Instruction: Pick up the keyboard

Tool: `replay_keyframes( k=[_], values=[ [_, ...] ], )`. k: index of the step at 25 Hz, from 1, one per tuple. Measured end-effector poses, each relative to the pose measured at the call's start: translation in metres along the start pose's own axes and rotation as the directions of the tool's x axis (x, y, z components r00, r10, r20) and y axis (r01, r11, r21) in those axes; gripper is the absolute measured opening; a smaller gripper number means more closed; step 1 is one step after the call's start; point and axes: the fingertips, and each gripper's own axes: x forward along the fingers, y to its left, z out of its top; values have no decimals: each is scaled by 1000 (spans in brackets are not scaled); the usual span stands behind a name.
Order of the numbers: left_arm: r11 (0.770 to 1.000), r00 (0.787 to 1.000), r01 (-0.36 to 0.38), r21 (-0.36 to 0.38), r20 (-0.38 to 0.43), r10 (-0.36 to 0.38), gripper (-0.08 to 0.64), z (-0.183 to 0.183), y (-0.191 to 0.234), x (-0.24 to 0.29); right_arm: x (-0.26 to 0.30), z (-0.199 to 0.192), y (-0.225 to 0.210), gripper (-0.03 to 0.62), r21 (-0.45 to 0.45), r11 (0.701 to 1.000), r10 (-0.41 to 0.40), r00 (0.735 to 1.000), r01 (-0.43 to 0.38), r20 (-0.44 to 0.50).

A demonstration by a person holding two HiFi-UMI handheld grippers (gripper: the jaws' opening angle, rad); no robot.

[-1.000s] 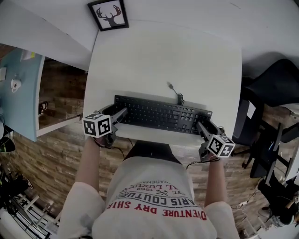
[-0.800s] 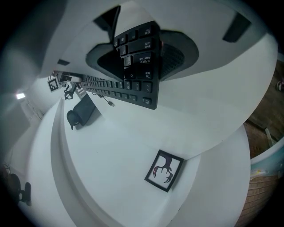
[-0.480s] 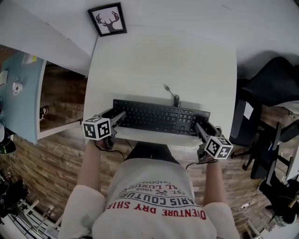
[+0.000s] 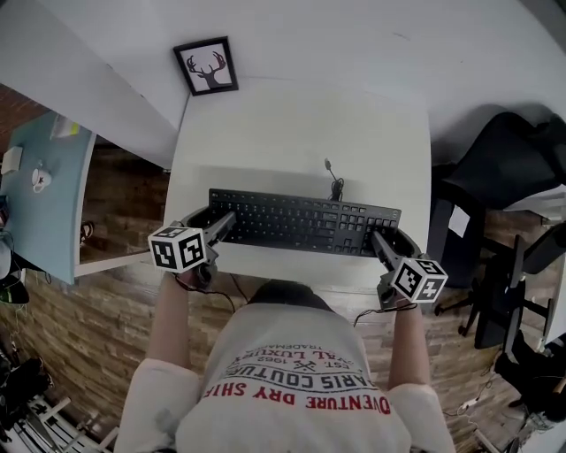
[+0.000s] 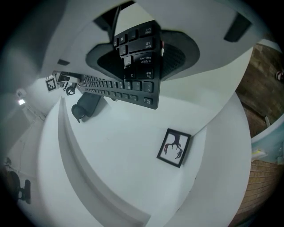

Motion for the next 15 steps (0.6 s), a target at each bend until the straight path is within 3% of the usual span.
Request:
replay_keyframes(
  k=[7, 15],
  values=[
    [996, 994, 30, 84, 103, -38, 262, 62, -28, -21, -21, 61, 19, 276, -59, 998, 16, 996, -11, 92],
    [983, 972, 31, 181, 225, -72, 262, 115, -69, -66, -62, 113, 47, 276, -114, 993, 48, 976, -24, 213]
  ],
)
